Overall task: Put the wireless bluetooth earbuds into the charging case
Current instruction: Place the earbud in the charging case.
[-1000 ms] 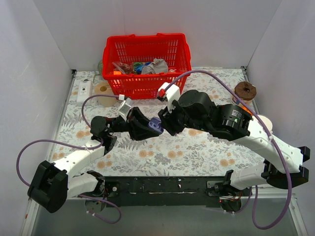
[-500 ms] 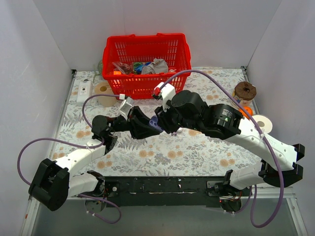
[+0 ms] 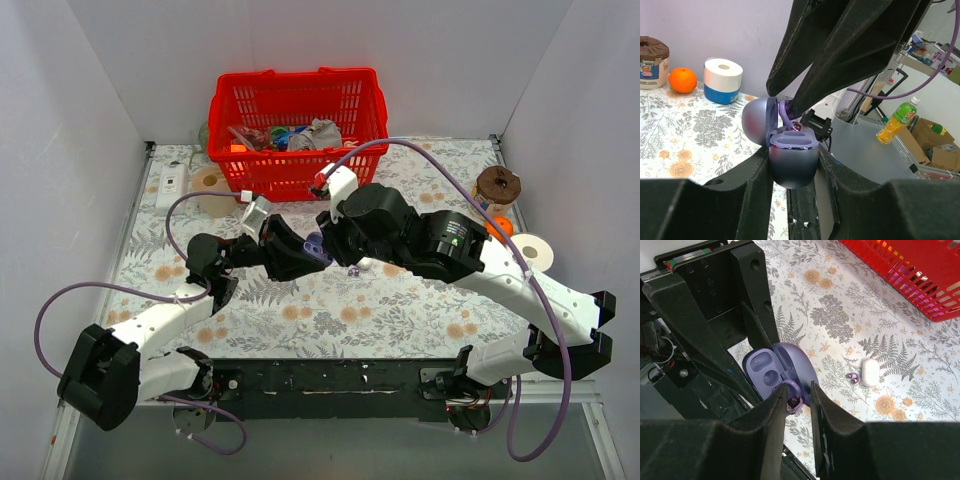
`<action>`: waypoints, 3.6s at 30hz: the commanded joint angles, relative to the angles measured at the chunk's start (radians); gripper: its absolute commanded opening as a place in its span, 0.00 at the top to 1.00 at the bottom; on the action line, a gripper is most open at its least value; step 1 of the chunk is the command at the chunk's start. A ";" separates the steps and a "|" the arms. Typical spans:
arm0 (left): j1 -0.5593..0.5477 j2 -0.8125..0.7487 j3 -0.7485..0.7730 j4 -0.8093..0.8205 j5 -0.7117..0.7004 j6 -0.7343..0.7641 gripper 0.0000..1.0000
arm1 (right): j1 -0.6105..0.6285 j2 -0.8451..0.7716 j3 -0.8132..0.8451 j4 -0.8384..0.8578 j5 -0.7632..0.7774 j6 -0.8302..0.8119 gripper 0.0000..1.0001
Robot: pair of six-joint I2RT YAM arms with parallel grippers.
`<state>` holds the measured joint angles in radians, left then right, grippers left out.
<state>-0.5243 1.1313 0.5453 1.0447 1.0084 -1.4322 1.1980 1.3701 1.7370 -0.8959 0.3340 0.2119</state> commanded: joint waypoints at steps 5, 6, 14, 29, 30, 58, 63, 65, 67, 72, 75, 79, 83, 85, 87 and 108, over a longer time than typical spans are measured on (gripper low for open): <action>0.001 -0.059 -0.007 0.002 -0.128 0.055 1.00 | 0.005 0.009 0.010 -0.026 0.025 0.050 0.68; 0.003 -0.064 -0.010 0.002 -0.148 0.059 1.00 | 0.005 0.010 0.012 -0.028 0.030 0.050 0.68; 0.003 -0.103 -0.016 -0.048 -0.209 0.105 1.00 | 0.003 0.033 0.024 -0.043 0.045 0.069 0.72; 0.001 -0.160 -0.090 0.021 -0.352 0.136 1.00 | 0.005 0.060 0.027 -0.023 0.056 0.116 0.94; 0.001 -0.162 -0.093 0.031 -0.367 0.139 1.00 | 0.003 0.061 0.027 -0.023 0.056 0.119 0.94; 0.001 -0.154 -0.113 0.074 -0.407 0.138 1.00 | 0.006 0.015 0.074 0.077 0.076 0.044 0.64; 0.001 -0.165 -0.105 0.028 -0.396 0.138 1.00 | 0.031 0.058 0.125 0.049 0.097 -0.021 0.60; 0.000 -0.166 -0.099 0.011 -0.389 0.138 1.00 | 0.040 0.067 0.151 0.038 0.111 -0.043 0.58; 0.001 -0.166 -0.093 -0.006 -0.383 0.138 1.00 | 0.046 0.081 0.162 0.032 0.128 -0.061 0.57; 0.000 -0.166 -0.090 -0.011 -0.373 0.135 1.00 | 0.048 0.099 0.173 0.020 0.158 -0.088 0.57; 0.000 -0.168 -0.088 -0.008 -0.369 0.130 1.00 | 0.048 0.106 0.171 0.014 0.171 -0.097 0.57; 0.000 -0.169 -0.079 -0.014 -0.353 0.119 1.00 | 0.049 0.093 0.151 0.012 0.166 -0.117 0.58; 0.000 -0.169 -0.068 -0.029 -0.346 0.113 1.00 | 0.049 0.089 0.144 0.002 0.155 -0.132 0.59; 0.001 -0.166 -0.064 -0.028 -0.335 0.110 1.00 | 0.049 0.089 0.141 0.003 0.152 -0.140 0.59; 0.000 -0.160 -0.059 -0.028 -0.327 0.101 1.00 | 0.049 0.090 0.136 0.003 0.148 -0.146 0.61; 0.001 -0.160 -0.071 0.009 -0.324 0.095 1.00 | 0.048 0.116 0.148 0.009 0.122 -0.134 0.78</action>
<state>-0.5255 0.9901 0.4595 1.0122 0.7029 -1.3426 1.2423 1.4818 1.8683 -0.8955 0.4648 0.0635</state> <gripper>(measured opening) 0.322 0.242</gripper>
